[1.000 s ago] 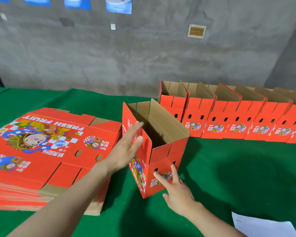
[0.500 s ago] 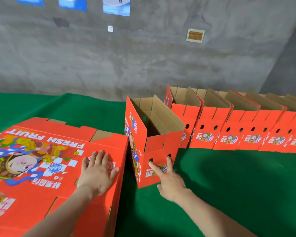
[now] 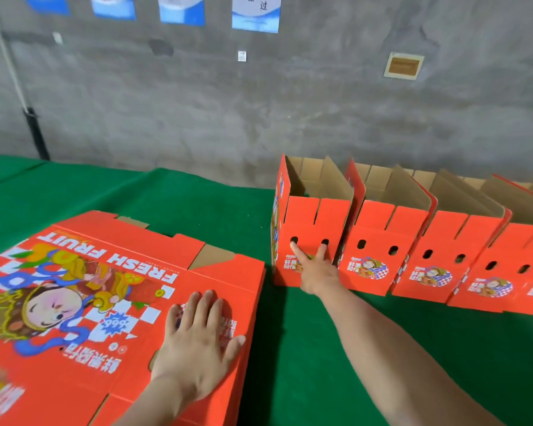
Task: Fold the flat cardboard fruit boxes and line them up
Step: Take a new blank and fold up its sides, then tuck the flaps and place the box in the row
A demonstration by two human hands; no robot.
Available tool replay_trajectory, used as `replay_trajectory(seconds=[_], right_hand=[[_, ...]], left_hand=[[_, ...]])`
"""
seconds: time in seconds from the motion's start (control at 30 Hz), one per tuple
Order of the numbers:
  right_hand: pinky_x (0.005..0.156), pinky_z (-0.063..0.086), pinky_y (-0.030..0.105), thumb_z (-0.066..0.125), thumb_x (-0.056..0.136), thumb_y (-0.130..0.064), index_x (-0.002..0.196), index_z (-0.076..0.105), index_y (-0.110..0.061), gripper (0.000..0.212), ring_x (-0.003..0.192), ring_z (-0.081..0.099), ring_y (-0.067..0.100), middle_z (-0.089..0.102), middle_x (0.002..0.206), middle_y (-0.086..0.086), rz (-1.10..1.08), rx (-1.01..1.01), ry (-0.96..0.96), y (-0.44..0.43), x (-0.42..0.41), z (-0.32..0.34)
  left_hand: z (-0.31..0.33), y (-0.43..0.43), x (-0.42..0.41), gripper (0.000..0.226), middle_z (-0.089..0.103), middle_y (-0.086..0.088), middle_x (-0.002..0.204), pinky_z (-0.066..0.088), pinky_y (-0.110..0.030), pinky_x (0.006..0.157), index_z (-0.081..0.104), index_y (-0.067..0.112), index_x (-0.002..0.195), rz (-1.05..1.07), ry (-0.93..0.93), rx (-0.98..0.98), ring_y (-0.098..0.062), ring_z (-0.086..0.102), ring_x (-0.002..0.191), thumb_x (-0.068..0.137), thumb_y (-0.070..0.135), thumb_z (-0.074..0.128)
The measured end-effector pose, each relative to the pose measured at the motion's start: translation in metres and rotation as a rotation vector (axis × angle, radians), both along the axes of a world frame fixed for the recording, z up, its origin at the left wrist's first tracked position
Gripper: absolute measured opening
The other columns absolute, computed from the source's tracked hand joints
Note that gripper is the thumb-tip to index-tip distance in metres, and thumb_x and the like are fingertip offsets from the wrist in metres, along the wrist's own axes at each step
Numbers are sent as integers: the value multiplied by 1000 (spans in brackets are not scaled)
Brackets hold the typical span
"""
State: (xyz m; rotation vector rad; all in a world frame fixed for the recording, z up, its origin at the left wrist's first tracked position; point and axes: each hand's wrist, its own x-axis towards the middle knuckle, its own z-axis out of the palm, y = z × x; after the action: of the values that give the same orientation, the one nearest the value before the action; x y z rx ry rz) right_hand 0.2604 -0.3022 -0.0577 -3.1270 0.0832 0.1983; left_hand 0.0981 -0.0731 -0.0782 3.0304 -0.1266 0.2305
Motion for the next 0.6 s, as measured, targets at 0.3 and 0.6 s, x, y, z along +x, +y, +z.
replay_trajectory(seconds=[0.3,0.6], right_hand=[[74,51,33,44,87,1,140,-17,-56,99,109,55,29,-8,155,24,-33,-60,-7,-48,24,3],[104,41,41,50,86,-7,145,-8,-50,94,135,33,44,-25,151,26,-124,120,69,-31,8,6]], left_hand=[[2,2,-2,87,-5,7,160,-13,-41,114,6,28,150,3,-8,4,-15,-14,146,78,75,-6],[4,2,-3,77,-1,5,160,-11,-42,115,10,27,150,-1,14,10,-17,-10,146,87,71,10]])
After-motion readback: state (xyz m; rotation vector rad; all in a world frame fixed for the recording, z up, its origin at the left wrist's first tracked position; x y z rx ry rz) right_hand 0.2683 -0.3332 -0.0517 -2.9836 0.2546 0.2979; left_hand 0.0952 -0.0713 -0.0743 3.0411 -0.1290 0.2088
